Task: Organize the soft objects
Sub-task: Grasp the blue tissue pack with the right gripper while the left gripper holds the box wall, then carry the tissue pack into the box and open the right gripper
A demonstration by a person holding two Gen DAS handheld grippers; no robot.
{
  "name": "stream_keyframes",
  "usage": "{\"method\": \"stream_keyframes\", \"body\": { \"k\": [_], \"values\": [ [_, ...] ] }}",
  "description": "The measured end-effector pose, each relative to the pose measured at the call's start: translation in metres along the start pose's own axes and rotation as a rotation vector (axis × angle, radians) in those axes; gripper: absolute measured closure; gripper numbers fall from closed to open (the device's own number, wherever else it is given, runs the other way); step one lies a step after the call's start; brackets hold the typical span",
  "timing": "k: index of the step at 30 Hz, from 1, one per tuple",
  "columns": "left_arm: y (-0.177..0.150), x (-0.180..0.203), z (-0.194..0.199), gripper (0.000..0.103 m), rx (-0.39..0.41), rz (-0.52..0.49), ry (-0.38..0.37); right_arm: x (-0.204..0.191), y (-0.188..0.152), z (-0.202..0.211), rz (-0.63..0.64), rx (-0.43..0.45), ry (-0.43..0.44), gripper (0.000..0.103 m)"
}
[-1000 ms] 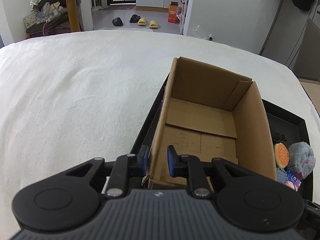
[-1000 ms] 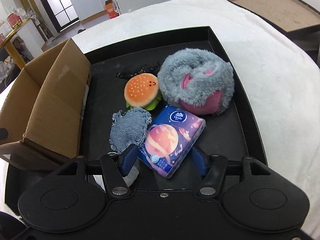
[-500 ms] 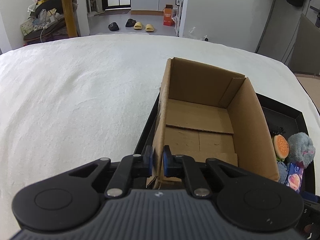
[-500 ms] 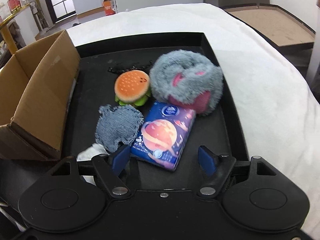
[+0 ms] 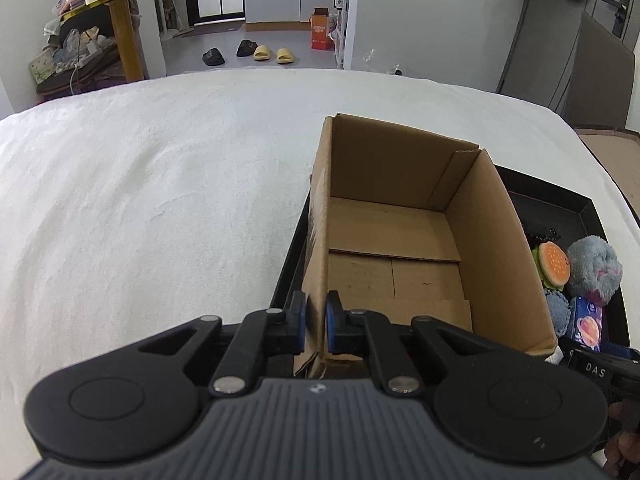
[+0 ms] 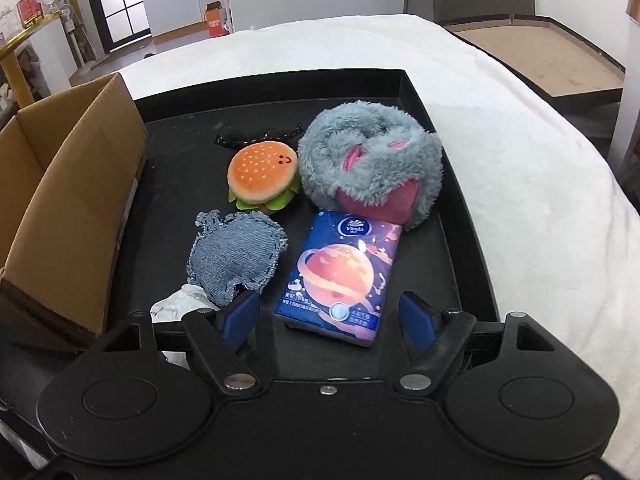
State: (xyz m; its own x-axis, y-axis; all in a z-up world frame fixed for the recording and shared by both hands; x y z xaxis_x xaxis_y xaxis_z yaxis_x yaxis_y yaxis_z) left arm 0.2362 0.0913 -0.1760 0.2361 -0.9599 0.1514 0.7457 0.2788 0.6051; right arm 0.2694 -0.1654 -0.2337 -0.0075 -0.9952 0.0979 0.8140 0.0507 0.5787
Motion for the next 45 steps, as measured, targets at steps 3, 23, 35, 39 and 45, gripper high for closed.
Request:
{"method": "stream_keyframes", "body": {
  "k": [3, 23, 35, 39, 45],
  "values": [
    [-0.002, 0.001, 0.0, 0.095, -0.003, -0.006, 0.007, -0.001, 0.001, -0.003, 0.002, 0.002, -0.005, 0.027],
    [-0.013, 0.003, 0.01, 0.094, -0.004, -0.03, 0.119, 0.007, -0.012, 0.03, 0.033, 0.025, 0.016, 0.05],
    [-0.017, 0.007, 0.013, 0.094, -0.008, -0.086, 0.147, 0.005, 0.002, 0.07, 0.045, 0.105, 0.067, 0.05],
    [-0.015, 0.006, 0.013, 0.095, -0.005, -0.091, 0.141, -0.003, 0.013, 0.086, 0.055, 0.146, 0.093, 0.05],
    [-0.014, 0.006, 0.009, 0.097, -0.014, -0.102, 0.072, -0.016, 0.031, 0.104, 0.073, 0.188, 0.124, 0.05]
  ]
}}
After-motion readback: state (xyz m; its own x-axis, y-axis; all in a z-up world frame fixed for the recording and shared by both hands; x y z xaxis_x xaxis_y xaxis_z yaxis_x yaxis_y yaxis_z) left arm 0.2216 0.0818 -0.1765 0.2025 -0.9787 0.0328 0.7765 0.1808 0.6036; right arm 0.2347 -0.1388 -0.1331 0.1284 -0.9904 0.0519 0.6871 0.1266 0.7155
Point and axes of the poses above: each gripper's, at about its wrist camera, not at the fingertips, and z roughly against the way its jaws point, x to its right, y to its top, the point moved 5 cm from there along -z, roughly the way its jaws point, and after that the axes turned 8 degrees about -y, right-handed, at the moved point
